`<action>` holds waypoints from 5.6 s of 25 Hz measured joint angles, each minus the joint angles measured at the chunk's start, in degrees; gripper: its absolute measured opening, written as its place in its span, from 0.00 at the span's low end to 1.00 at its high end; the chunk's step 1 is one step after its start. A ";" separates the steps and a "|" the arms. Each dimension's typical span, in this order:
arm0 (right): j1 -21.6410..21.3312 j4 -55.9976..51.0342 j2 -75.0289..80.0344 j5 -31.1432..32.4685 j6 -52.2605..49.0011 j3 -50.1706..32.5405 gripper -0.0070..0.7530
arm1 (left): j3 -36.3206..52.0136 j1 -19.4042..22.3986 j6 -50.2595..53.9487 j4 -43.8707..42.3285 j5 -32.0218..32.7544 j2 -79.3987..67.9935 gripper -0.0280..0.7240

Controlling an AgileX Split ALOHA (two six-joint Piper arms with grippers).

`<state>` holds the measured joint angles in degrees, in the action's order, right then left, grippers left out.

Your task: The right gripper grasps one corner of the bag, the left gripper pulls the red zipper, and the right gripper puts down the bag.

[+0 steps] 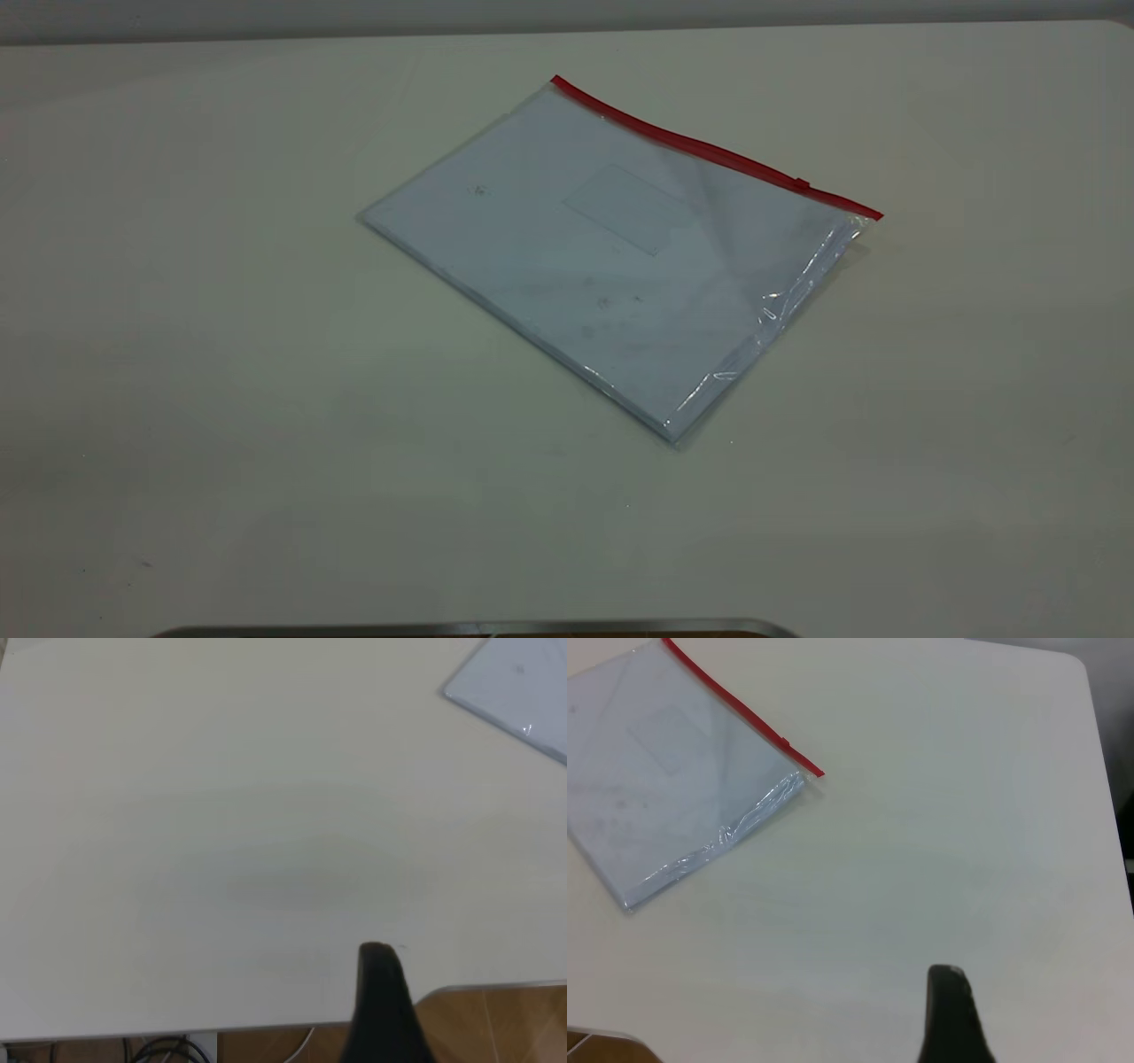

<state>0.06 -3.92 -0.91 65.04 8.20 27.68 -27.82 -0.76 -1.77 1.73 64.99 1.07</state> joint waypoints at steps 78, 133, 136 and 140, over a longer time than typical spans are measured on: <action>0.00 -47.42 84.57 -31.15 38.29 9.82 0.71 | -42.49 0.00 -26.92 18.56 -28.57 -95.87 0.82; -7.57 -83.76 148.94 -15.54 80.54 46.56 0.78 | -45.05 -4.51 -31.32 23.53 -31.24 -102.49 0.82; -7.31 -83.95 149.00 -15.15 81.13 46.69 0.73 | -45.05 -4.51 -31.32 26.00 -31.62 -103.23 0.82; -5.51 -84.06 149.00 -15.15 82.43 46.74 0.54 | -45.05 -4.51 -31.44 28.93 -32.64 -106.44 0.82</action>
<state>-5.44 -87.97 148.09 49.89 90.62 74.42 -72.87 -5.27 -33.21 30.66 32.35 -105.38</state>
